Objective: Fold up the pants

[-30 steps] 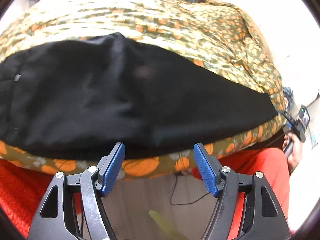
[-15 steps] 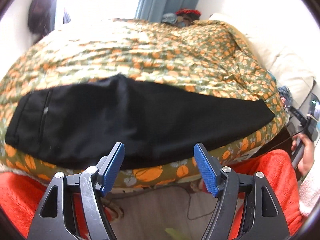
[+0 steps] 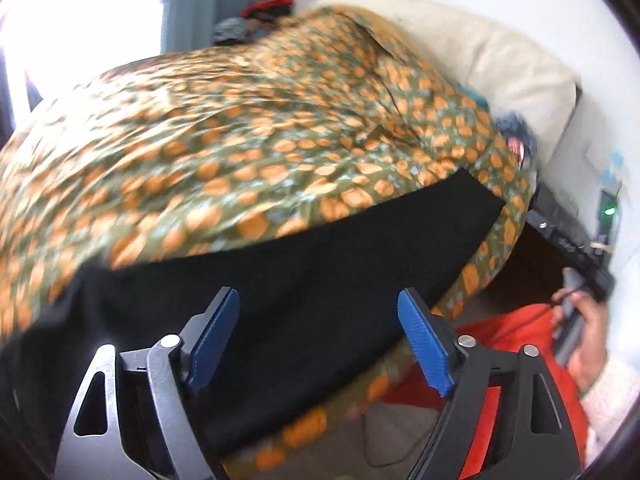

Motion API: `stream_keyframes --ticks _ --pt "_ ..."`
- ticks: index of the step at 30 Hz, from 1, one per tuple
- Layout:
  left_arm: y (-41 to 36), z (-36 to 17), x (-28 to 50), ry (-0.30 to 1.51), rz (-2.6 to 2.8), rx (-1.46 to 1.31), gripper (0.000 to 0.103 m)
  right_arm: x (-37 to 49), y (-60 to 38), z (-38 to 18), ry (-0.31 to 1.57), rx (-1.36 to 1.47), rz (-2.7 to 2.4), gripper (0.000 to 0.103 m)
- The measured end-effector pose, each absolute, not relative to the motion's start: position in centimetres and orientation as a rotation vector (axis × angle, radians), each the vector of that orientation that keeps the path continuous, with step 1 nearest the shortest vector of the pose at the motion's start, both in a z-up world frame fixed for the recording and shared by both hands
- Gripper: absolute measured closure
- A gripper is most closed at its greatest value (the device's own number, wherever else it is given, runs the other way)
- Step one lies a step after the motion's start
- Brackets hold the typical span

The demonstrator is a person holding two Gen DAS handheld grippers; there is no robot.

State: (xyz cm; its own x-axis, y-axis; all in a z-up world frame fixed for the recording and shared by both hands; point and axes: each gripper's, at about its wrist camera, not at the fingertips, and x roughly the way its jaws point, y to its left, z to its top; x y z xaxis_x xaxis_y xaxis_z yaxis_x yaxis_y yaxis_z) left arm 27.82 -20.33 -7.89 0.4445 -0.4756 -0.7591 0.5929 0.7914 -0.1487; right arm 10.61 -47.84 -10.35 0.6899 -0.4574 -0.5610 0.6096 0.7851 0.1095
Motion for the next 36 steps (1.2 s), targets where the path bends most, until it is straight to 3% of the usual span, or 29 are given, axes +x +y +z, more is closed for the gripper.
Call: stream_keyframes --ticks 9,15,22,27,34,36 --pt "-29.5 -14.2 35.6 1.079 -0.566 0.286 0.021 9.8 -50.2 -10.9 0.511 0.444 -0.562 0.000" --pt "-33.1 -17.5 34.4 1.109 -0.571 0.352 0.021 9.4 -51.9 -11.7 0.506 0.554 -0.537 0.000" --pt "-34.5 -19.4 28.1 1.058 -0.666 0.440 0.022 9.0 -56.9 -15.2 0.476 0.955 -0.359 0.000" --pt "-33.8 -19.6 28.1 1.087 -0.645 0.366 0.021 10.9 -61.5 -17.6 0.492 1.154 -0.256 0.001" --pt "-33.8 -19.8 27.9 1.078 -0.633 0.361 0.021 15.7 -65.4 -20.3 0.609 1.259 -0.150 0.007" --pt "-33.7 -20.0 27.8 1.066 -0.628 0.350 0.021 17.0 -65.3 -20.5 0.641 1.214 -0.133 0.014"
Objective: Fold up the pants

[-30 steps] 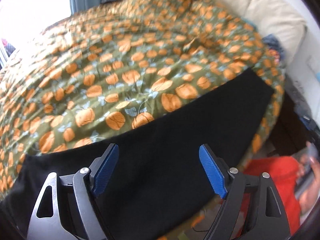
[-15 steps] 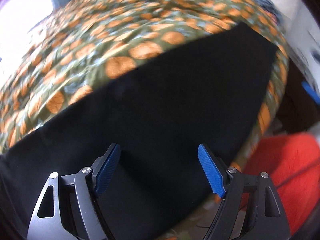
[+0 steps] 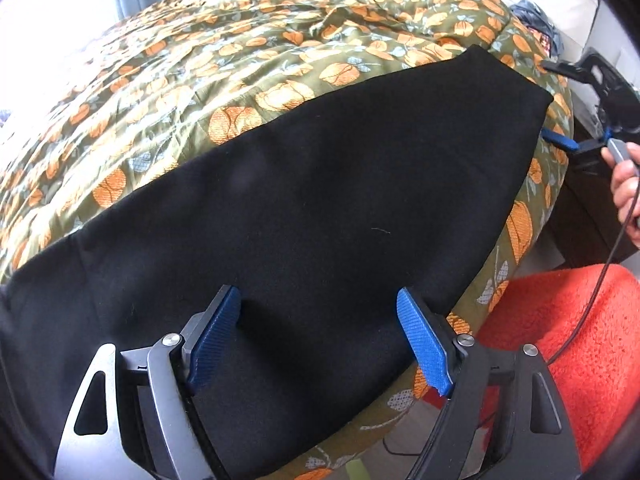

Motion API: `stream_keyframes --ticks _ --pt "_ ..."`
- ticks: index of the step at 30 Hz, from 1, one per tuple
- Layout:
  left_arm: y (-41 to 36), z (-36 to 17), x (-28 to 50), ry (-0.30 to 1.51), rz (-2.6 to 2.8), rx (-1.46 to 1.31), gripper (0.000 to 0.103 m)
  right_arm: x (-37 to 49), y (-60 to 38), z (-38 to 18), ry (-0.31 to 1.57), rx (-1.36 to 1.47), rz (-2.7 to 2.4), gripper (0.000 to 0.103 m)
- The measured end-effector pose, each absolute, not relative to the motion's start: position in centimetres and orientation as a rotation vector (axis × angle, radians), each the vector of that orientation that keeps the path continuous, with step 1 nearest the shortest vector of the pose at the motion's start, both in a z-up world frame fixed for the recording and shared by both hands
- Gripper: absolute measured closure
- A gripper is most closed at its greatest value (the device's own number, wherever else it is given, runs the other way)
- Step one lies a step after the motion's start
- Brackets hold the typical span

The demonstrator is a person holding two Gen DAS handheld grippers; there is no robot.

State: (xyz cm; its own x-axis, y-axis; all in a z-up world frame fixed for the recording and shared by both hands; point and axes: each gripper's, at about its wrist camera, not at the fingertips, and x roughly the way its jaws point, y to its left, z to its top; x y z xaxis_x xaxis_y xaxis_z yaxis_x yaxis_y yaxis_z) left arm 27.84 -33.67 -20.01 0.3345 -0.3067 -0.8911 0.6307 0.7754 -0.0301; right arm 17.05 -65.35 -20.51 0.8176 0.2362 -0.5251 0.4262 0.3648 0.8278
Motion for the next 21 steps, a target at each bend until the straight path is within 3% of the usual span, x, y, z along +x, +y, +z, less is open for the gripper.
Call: stream_keyframes --ticks 3,4,5,6,7,10,17,21 --pt "-33.9 -20.6 27.6 1.053 -0.620 0.361 0.019 19.4 -65.2 -20.7 0.701 1.135 -0.085 0.026" --pt "-34.0 -20.7 27.6 1.050 -0.620 0.364 0.019 20.1 -65.2 -21.1 0.726 1.109 -0.091 0.036" --pt "-34.1 -20.7 27.6 1.049 -0.621 0.367 0.019 20.7 -65.3 -21.4 0.762 1.065 -0.122 0.063" --pt "-34.0 -20.5 27.6 1.055 -0.630 0.359 0.019 21.0 -65.5 -21.4 0.791 1.024 -0.171 0.082" --pt "-33.5 -19.9 27.9 1.080 -0.662 0.320 0.021 21.0 -65.6 -21.2 0.798 1.000 -0.198 0.092" --pt "-29.3 -16.8 28.7 1.117 -0.744 0.101 0.030 20.9 -63.5 -17.3 0.748 0.864 -0.180 0.093" --pt "-13.5 -10.4 28.7 0.990 -0.590 -0.038 0.026 22.1 -51.0 -3.3 0.594 0.611 0.121 0.093" --pt "-4.9 -9.7 27.7 0.976 -0.457 -0.181 0.025 24.1 -39.5 0.7 0.574 0.509 0.289 0.093"
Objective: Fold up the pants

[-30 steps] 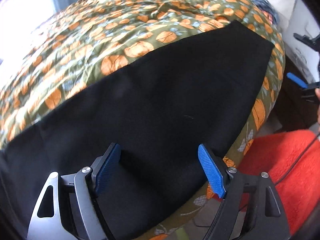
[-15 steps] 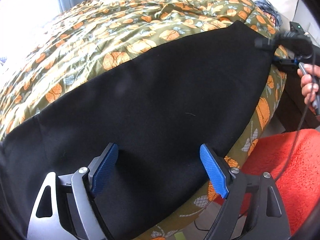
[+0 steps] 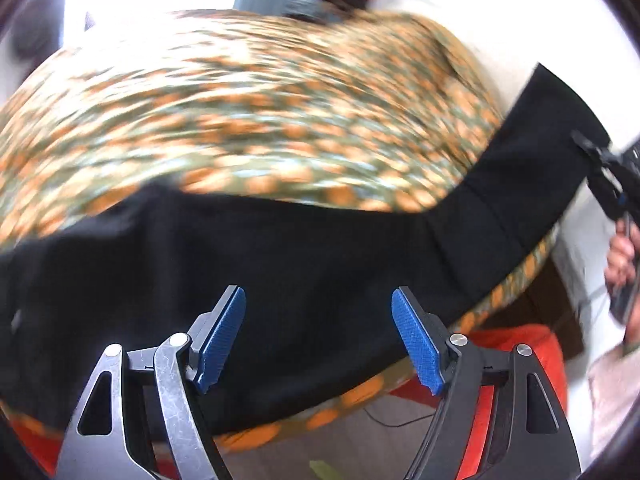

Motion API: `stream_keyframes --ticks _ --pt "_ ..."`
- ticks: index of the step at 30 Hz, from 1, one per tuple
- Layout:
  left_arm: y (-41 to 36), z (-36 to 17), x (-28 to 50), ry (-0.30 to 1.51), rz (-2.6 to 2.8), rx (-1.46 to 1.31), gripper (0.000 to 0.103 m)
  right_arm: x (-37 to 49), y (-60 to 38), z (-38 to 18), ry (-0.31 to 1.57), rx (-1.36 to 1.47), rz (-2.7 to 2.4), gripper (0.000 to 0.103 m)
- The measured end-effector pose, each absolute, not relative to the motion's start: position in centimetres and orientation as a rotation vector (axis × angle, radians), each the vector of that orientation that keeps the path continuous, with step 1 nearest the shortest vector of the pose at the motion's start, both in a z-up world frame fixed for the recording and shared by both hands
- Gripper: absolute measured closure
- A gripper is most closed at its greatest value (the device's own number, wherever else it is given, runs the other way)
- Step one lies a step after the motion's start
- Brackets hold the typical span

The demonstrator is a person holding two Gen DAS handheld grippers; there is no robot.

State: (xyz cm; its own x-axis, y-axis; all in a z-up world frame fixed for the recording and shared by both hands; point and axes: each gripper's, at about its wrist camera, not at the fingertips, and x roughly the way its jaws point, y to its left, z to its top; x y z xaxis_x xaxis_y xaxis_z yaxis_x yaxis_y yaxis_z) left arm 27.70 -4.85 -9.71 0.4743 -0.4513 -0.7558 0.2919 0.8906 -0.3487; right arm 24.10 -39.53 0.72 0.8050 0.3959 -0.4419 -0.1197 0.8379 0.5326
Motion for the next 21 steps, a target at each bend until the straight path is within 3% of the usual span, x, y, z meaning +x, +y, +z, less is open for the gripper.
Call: stream_keyframes --ticks 4,6,7,8,9,11,15,19,21 --pt "1.5 -11.3 25.6 0.955 -0.328 -0.283 0.023 26.3 -27.3 -1.1 0.625 0.374 0.370 0.093" --pt "3.8 -12.8 24.1 0.947 -0.262 -0.308 0.023 26.7 -22.2 -4.7 0.676 0.360 0.395 0.086" --pt "4.5 -13.7 23.2 0.940 -0.226 -0.291 0.023 26.8 -20.1 -7.3 0.718 0.369 0.407 0.072" --pt "5.2 -14.5 22.5 0.951 -0.199 -0.287 0.024 27.0 -18.3 -10.2 0.789 0.384 0.444 0.037" --pt "5.7 -15.3 22.0 0.971 -0.187 -0.301 0.024 27.5 -16.1 -14.1 0.934 0.401 0.505 0.027" --pt "6.6 -16.7 20.8 1.016 -0.191 -0.359 0.024 25.9 -14.4 -18.4 1.056 0.358 0.506 0.029" --pt "6.0 -16.5 19.3 1.006 -0.201 -0.321 0.024 20.6 -16.7 -17.3 0.941 0.194 0.487 0.028" --pt "1.6 -14.3 20.2 0.930 -0.341 -0.250 0.024 16.6 -22.0 -15.1 0.755 0.081 0.335 0.013" --pt "-1.2 -13.7 21.6 0.923 -0.437 -0.238 0.028 16.6 -24.9 -15.6 0.755 0.153 0.208 0.011"
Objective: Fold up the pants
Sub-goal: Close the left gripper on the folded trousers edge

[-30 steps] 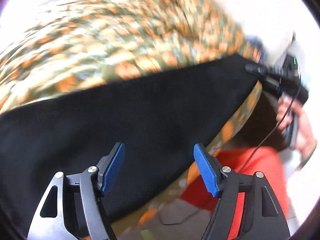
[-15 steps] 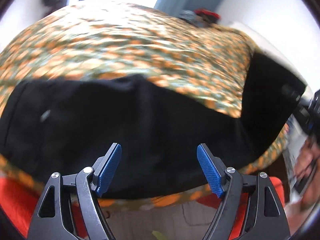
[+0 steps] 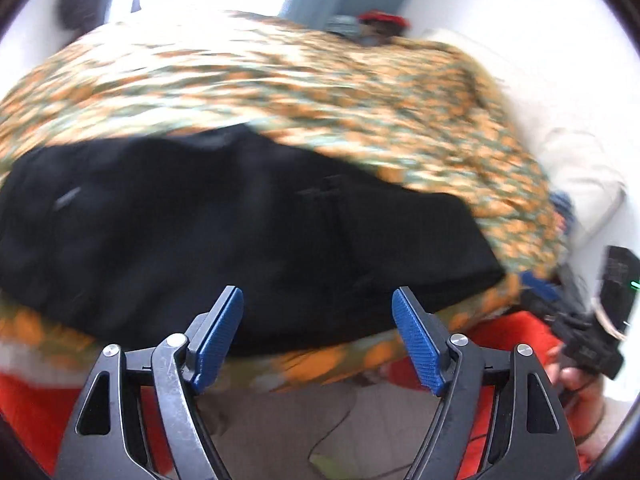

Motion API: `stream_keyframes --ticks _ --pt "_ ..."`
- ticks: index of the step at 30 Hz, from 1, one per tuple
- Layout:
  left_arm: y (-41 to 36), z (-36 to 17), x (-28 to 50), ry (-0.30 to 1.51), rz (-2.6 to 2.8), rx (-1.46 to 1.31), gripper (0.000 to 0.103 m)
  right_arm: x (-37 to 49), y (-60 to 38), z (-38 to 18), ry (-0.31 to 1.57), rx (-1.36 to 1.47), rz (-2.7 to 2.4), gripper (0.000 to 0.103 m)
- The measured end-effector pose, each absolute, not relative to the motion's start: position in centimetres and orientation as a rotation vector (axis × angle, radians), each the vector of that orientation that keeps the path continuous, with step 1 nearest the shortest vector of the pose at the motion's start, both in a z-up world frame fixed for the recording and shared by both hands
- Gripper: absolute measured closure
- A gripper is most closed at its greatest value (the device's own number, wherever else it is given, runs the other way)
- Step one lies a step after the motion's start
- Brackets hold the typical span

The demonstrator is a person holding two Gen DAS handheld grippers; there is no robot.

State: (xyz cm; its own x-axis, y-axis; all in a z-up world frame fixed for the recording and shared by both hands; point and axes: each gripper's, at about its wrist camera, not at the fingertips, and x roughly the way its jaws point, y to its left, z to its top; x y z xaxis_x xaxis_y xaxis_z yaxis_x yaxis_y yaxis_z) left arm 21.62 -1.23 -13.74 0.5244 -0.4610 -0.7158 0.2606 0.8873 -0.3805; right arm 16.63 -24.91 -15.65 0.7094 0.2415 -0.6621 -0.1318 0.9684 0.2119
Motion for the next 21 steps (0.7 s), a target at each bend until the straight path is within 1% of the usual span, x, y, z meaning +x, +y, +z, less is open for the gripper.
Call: stream_keyframes --ticks 1,2,4,5,9,13,16,18,19,20,21 --pt "-2.5 -13.7 22.5 0.931 -0.475 -0.237 0.036 16.9 -26.0 -15.9 0.758 0.218 0.195 0.011" --pt "-4.3 -14.0 23.7 0.954 -0.513 -0.221 0.050 17.0 -26.9 -15.9 0.750 0.257 0.176 0.011" --pt "-6.5 -14.6 25.0 0.978 -0.536 -0.165 0.067 17.8 -27.7 -16.2 0.739 0.258 0.138 0.011" --pt "-7.7 -15.2 25.8 0.994 -0.537 -0.128 0.069 18.0 -27.7 -16.3 0.742 0.253 0.142 0.011" --pt "-9.7 -16.7 27.6 1.064 -0.482 -0.102 0.069 17.5 -27.0 -16.3 0.747 0.227 0.172 0.011" --pt "-9.5 -17.7 27.8 1.095 -0.429 -0.105 0.060 15.9 -25.8 -15.3 0.725 0.213 0.194 0.011" --pt "-9.8 -18.2 27.9 1.112 -0.412 -0.095 0.060 16.2 -26.3 -15.6 0.745 0.231 0.188 0.011" --pt "-10.2 -18.2 27.9 1.117 -0.430 -0.100 0.064 16.2 -26.6 -15.8 0.747 0.248 0.182 0.011" --pt "-10.3 -18.2 27.9 1.118 -0.434 -0.097 0.084 16.2 -26.8 -15.7 0.747 0.254 0.177 0.011" --pt "-10.4 -18.1 28.0 1.118 -0.444 -0.096 0.095 16.3 -27.0 -15.7 0.744 0.264 0.168 0.011" --pt "-10.3 -18.1 28.1 1.121 -0.451 -0.107 0.096 16.3 -27.1 -15.7 0.742 0.270 0.166 0.011"
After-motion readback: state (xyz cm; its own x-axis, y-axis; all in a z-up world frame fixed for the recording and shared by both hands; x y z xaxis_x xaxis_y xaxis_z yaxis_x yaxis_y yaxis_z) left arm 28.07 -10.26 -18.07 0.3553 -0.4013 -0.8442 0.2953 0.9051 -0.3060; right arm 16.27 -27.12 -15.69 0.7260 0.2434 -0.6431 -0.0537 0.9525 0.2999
